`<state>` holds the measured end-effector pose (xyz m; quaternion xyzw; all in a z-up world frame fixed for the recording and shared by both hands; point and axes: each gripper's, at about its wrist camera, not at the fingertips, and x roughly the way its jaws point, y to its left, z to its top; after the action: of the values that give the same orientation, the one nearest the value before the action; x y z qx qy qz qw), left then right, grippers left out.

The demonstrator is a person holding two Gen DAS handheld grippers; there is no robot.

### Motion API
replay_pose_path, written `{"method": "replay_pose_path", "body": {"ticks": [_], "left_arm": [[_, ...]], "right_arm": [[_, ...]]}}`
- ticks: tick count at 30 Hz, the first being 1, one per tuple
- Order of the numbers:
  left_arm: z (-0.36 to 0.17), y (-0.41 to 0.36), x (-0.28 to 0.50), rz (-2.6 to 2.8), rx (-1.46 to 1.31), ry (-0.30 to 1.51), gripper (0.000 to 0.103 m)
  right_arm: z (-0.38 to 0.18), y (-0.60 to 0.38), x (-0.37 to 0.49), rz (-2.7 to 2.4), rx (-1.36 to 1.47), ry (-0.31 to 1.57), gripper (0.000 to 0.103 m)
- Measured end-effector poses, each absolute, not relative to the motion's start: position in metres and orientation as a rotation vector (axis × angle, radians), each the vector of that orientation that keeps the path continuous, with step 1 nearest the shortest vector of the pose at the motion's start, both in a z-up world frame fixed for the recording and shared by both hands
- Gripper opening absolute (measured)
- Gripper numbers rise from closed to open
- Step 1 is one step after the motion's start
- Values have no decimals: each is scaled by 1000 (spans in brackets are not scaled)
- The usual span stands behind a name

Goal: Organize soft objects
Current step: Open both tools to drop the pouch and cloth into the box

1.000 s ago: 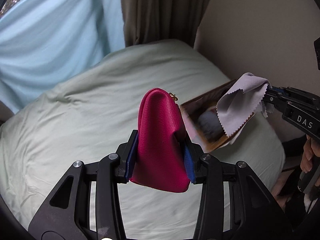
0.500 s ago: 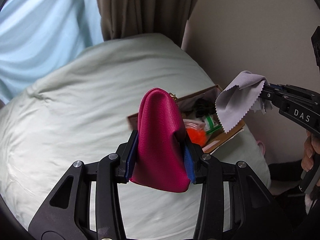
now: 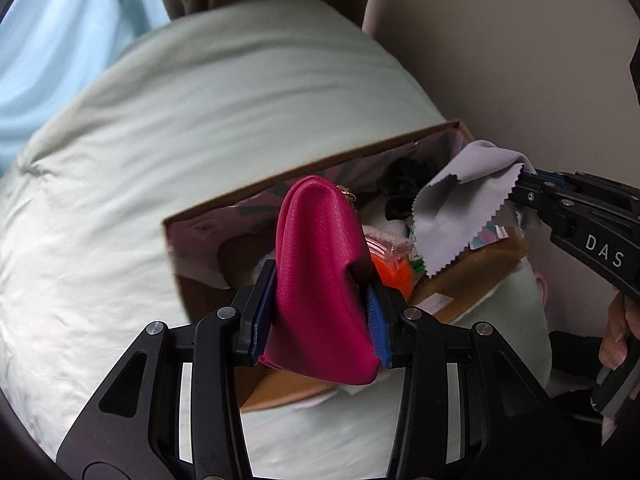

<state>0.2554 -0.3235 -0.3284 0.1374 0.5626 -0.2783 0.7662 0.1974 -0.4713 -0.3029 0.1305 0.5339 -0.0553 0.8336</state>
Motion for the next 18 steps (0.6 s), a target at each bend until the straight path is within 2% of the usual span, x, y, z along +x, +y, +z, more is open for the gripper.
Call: {"method": "replay_pose_path", "body": {"ticks": [2, 4, 6, 7, 8, 9, 10, 11, 18], "left_arm": [[-338, -330, 257, -604, 313, 1238, 37], [-344, -335, 259, -617, 312, 1254, 45], [-348, -339, 264, -629, 309, 1265, 73], [-348, -341, 263, -626, 318, 1258, 81], [-348, -343, 262, -619, 332, 1252, 97], [-348, -343, 261, -612, 347, 1246, 103], [-347, -343, 260, -610, 360, 1242, 103], [-347, -342, 258, -611, 365, 1244, 103], [-342, -328, 253, -600, 335, 1260, 103]], "right_arm": [[-313, -477, 206, -121, 284, 1147, 9], [-323, -481, 215, -126, 285, 1178, 9], [-332, -483, 226, -128, 285, 1227, 12], [-338, -484, 231, -131, 287, 1256, 21], [-343, -485, 235, -131, 291, 1281, 46], [-346, -487, 237, -129, 295, 1303, 63], [-349, -489, 238, -122, 305, 1316, 97], [-349, -491, 237, -121, 307, 1317, 103], [-344, -497, 220, -137, 334, 1302, 103]]}}
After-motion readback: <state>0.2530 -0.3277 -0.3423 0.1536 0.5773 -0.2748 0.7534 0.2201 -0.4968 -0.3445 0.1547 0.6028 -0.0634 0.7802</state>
